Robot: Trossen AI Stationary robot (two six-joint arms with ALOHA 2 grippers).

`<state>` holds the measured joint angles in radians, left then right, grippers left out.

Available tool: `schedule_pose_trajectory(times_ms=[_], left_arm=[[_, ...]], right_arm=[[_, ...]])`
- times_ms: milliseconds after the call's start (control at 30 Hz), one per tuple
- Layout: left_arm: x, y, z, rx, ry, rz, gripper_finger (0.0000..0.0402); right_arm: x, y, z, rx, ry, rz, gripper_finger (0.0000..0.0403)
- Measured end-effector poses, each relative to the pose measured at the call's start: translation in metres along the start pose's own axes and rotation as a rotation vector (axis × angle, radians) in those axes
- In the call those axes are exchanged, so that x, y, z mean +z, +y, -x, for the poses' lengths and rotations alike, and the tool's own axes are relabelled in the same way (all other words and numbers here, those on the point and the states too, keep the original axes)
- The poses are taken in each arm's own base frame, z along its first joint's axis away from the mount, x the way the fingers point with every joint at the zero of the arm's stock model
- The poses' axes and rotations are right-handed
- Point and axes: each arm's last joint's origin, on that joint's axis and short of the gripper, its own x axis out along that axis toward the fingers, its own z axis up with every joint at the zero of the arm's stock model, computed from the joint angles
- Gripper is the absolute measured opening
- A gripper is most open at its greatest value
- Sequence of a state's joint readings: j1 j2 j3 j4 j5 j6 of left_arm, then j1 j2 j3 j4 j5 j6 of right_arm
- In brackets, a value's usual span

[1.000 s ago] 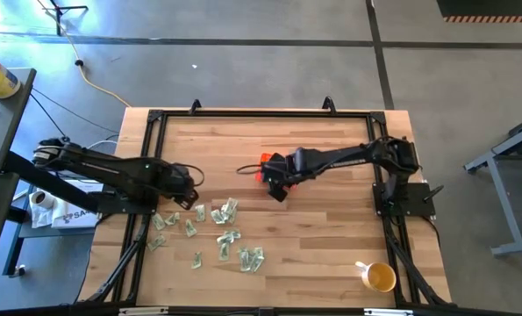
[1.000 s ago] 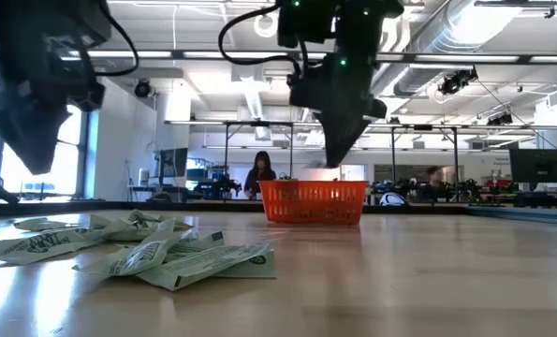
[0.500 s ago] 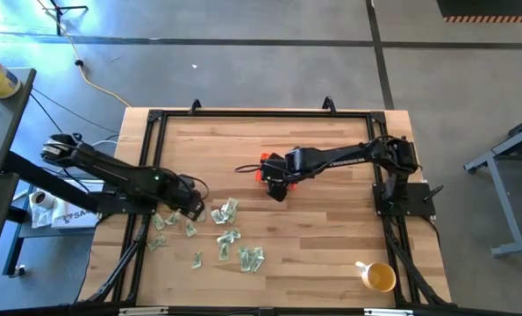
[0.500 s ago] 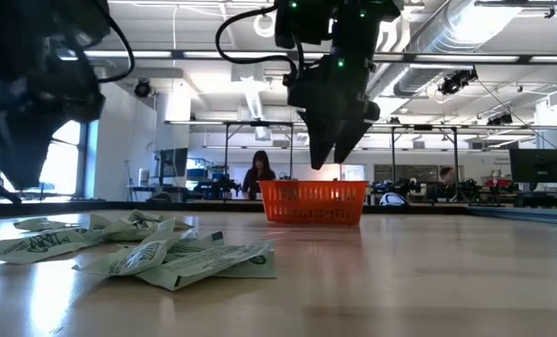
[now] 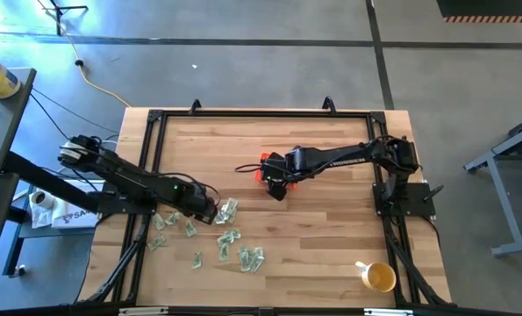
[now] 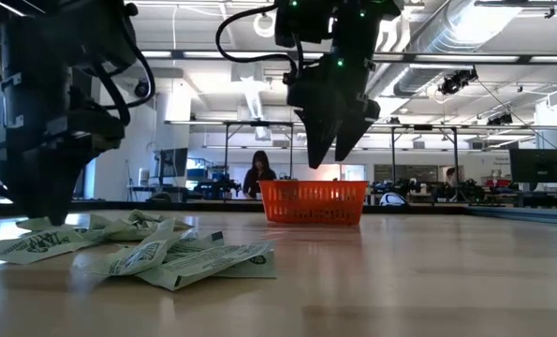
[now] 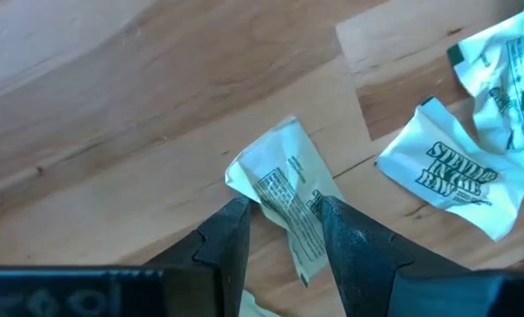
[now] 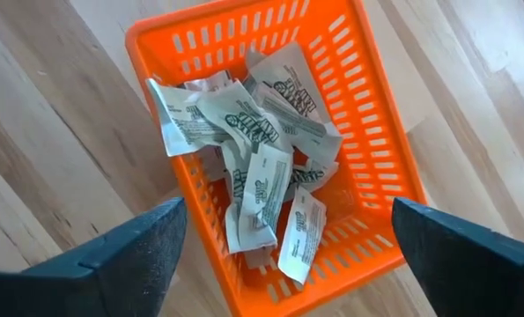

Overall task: Pick and place Stevia / Truvia into bins
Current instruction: Put the green stevia packet into the orange basket

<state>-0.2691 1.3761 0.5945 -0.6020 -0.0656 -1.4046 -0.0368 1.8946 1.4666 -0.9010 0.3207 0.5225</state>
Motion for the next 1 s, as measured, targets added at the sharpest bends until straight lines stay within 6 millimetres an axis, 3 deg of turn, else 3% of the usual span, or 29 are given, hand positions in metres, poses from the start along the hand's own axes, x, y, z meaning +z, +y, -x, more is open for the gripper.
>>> schedule_pose_trajectory(times_ms=[200,300,633,800,1000], left_arm=[[0.001,0.0,-0.006,0.045,-0.033,-0.046,0.0176],[0.001,0.0,-0.006,0.054,-0.061,-0.068,0.0162],[0.011,0.0,-0.007,0.1,-0.328,-0.145,0.0039],[0.035,-0.016,0.007,0.087,-0.384,-0.209,0.0021],[0.082,-0.059,0.044,-0.059,-0.569,-0.486,0.0033]], right_arm=[[-0.002,0.0,0.002,-0.015,0.002,0.009,0.0385],[-0.004,0.004,0.013,-0.05,-0.054,0.027,0.0374],[-0.017,-0.002,0.076,-0.16,-0.301,-0.089,0.0326],[-0.033,-0.007,0.102,-0.182,-0.339,-0.122,0.0317],[-0.061,-0.001,0.11,-0.2,-0.223,-0.079,0.0317]])
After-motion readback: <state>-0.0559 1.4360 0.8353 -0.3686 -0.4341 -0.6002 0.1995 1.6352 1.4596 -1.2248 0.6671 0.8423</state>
